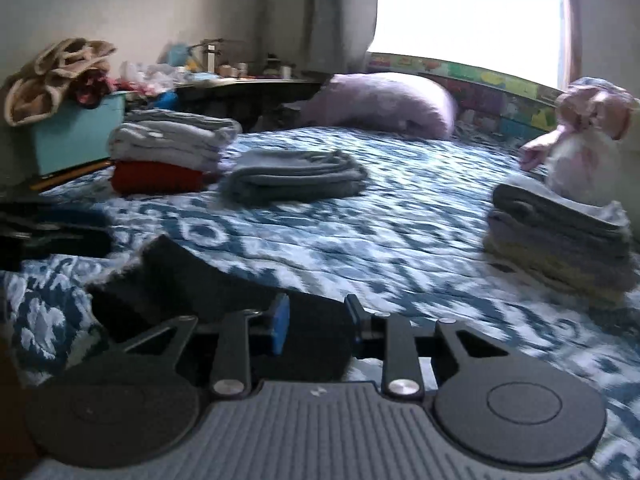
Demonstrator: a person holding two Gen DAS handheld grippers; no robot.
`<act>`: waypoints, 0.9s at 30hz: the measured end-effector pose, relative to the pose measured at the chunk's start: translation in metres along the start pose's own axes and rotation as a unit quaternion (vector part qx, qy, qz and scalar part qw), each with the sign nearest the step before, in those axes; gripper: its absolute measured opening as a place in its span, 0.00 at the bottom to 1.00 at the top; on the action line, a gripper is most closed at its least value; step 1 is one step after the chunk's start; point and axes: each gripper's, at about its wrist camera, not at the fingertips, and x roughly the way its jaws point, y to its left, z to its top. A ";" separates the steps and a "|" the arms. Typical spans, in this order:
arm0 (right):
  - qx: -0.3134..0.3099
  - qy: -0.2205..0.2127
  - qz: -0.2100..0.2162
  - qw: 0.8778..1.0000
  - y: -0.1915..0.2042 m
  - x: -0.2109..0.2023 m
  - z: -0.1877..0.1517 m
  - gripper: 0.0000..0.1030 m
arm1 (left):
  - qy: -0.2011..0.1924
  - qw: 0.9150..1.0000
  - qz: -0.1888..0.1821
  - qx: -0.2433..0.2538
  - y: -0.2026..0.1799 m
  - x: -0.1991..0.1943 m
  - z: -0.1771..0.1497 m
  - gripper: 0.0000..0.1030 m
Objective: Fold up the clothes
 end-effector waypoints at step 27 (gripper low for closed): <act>0.208 0.060 -0.008 0.976 -0.074 -0.021 -0.060 0.55 | 0.065 0.973 0.022 -0.219 0.067 -0.050 -0.045 0.67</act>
